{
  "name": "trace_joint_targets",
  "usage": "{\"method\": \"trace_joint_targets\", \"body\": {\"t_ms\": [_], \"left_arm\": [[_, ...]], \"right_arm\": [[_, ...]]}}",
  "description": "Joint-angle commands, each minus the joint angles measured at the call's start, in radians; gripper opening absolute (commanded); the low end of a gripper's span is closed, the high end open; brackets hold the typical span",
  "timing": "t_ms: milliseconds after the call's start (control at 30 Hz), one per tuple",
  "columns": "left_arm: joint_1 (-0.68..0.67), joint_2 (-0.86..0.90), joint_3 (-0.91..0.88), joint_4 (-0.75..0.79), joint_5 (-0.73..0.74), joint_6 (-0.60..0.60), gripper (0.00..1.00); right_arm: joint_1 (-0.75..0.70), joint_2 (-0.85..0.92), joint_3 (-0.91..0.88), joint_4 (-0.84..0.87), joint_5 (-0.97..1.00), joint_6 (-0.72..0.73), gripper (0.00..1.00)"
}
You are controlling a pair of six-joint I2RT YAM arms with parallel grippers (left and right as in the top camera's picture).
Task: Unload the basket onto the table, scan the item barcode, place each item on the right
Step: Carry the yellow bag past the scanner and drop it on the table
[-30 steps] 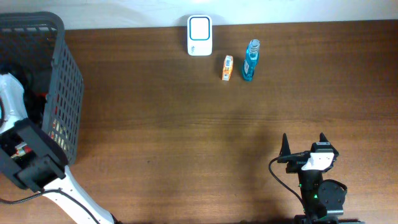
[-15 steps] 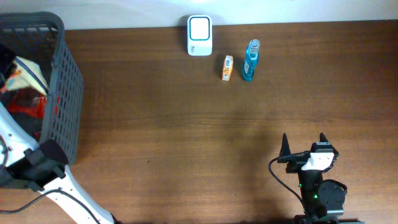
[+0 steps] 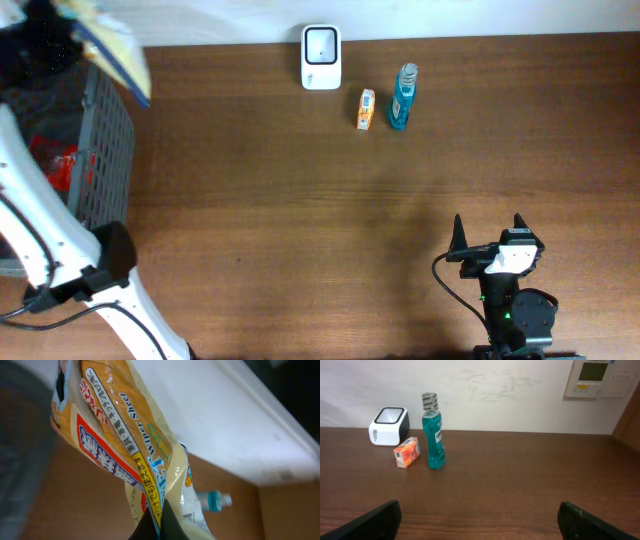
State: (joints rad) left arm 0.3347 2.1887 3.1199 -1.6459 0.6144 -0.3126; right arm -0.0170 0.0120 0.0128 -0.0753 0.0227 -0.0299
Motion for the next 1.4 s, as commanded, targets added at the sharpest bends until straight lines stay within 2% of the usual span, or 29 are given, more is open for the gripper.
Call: {"method": "trace_joint_targets", "body": {"t_ms": [0, 67, 133, 233, 400, 533, 700, 867, 933, 1000, 1067, 1133, 1233, 1300, 1367], "left_arm": [[-0.115, -0.05, 0.011, -0.037, 0.022, 0.109, 0.0], [-0.203, -0.05, -0.017, -0.042, -0.061, 0.171, 0.0], [-0.285, -0.05, -0.052, -0.042, -0.192, 0.176, 0.0], [-0.408, -0.05, -0.146, -0.042, -0.449, 0.175, 0.0], [-0.541, -0.05, -0.363, -0.034, -0.623, 0.146, 0.0], [-0.612, -0.05, -0.612, 0.058, -0.637, 0.136, 0.0], [-0.663, -0.05, -0.876, 0.235, -0.637, 0.004, 0.0], [-0.702, -0.05, -1.042, 0.41, -0.637, -0.085, 0.01], [-0.714, -0.05, -1.068, 0.447, -0.636, -0.098, 0.12], [-0.723, -0.05, -1.073, 0.461, -0.637, -0.099, 0.46], [-0.734, -0.05, -1.073, 0.482, -0.636, -0.099, 0.49], [-0.74, -0.05, -1.073, 0.492, -0.629, -0.099, 0.57], [-0.742, -0.052, -1.067, 0.494, -0.63, -0.098, 0.56], [-0.737, -0.058, -1.048, 0.491, -0.63, -0.092, 0.49], [-0.728, -0.072, -1.011, 0.479, -0.63, -0.055, 0.47]], "right_arm": [[-0.005, -0.003, -0.007, -0.004, 0.012, 0.0, 0.98], [-0.005, -0.003, -0.007, -0.004, 0.012, 0.0, 0.98], [-0.005, -0.003, -0.007, -0.004, 0.012, 0.0, 0.99], [-0.005, -0.003, -0.007, -0.004, 0.012, 0.0, 0.98], [-0.005, -0.003, -0.007, -0.004, 0.012, 0.0, 0.98], [-0.005, -0.003, -0.007, -0.004, 0.012, 0.0, 0.98], [-0.005, -0.003, -0.007, -0.004, 0.012, 0.0, 0.99], [-0.005, -0.003, -0.007, -0.004, 0.012, 0.0, 0.99], [-0.005, -0.003, -0.007, -0.004, 0.012, 0.0, 0.98], [-0.005, -0.003, -0.007, -0.004, 0.012, 0.0, 0.98], [-0.005, -0.003, -0.007, -0.004, 0.012, 0.0, 0.99], [-0.005, -0.003, -0.007, -0.004, 0.012, 0.0, 0.99], [-0.005, -0.003, -0.007, -0.004, 0.012, 0.0, 0.98], [-0.005, -0.003, -0.007, -0.004, 0.012, 0.0, 0.98], [-0.005, -0.003, -0.007, -0.004, 0.012, 0.0, 0.98]]}}
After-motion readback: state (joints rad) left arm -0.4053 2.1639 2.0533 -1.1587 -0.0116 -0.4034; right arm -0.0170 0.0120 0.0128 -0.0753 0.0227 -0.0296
